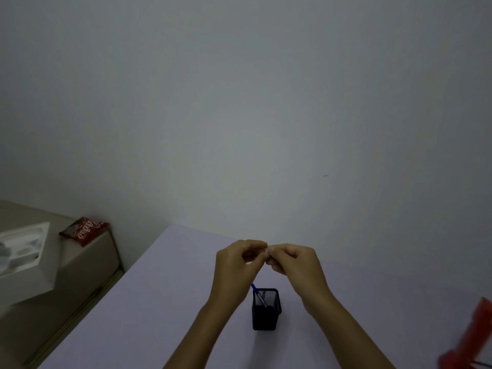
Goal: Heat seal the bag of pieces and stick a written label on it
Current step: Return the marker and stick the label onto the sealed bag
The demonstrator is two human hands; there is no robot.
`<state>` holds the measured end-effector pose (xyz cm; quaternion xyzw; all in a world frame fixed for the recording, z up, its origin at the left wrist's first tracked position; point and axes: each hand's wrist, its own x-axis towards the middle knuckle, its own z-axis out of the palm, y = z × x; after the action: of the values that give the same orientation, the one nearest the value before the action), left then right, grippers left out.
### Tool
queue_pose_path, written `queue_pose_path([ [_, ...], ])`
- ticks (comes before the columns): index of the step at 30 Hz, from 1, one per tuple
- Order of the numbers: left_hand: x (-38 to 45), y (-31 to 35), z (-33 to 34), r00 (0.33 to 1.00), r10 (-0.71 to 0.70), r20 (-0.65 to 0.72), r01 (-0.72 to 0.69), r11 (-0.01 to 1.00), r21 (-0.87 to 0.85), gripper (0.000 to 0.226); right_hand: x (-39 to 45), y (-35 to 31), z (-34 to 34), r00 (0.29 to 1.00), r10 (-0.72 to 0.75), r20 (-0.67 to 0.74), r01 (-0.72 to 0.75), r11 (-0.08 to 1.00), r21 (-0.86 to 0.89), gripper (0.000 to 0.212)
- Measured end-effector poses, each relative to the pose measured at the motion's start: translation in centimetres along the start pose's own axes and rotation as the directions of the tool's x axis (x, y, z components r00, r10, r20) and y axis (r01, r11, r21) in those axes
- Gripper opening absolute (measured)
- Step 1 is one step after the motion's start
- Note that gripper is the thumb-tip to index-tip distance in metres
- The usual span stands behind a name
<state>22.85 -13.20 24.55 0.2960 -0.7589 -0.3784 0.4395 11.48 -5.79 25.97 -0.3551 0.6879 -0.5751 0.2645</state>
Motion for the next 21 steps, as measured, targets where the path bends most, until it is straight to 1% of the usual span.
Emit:
queue_pose_path([
  [5, 0.1, -0.3, 0.2, 1.000, 0.001, 0.016, -0.001, 0.999, 0.032, 0.018, 0.0, -0.1, -0.5, 0.997, 0.039, 0.065, -0.044, 0.996, 0.073, 0.017],
  [9, 0.0, -0.2, 0.5, 0.998, -0.029, 0.061, 0.027, 0.999, 0.034, 0.015, 0.0, 0.0, -1.3, 0.992, 0.073, 0.103, -0.081, 0.994, 0.078, 0.017],
  [13, 0.0, -0.1, 0.9, 0.995, -0.062, 0.079, 0.059, 0.998, 0.032, 0.014, 0.0, 0.4, -1.4, 0.994, 0.082, 0.069, -0.085, 0.995, 0.042, 0.016],
  [18, -0.2, -0.2, 1.7, 0.992, -0.090, 0.082, 0.087, 0.995, 0.048, 0.014, 0.1, 1.0, -1.3, 0.999, 0.052, 0.003, -0.052, 0.996, -0.078, 0.015],
  [21, -0.2, -0.6, 1.9, 0.982, -0.161, 0.094, 0.163, 0.987, -0.012, 0.017, 0.2, 1.6, -1.4, 0.997, 0.080, -0.009, -0.080, 0.995, -0.055, 0.014],
])
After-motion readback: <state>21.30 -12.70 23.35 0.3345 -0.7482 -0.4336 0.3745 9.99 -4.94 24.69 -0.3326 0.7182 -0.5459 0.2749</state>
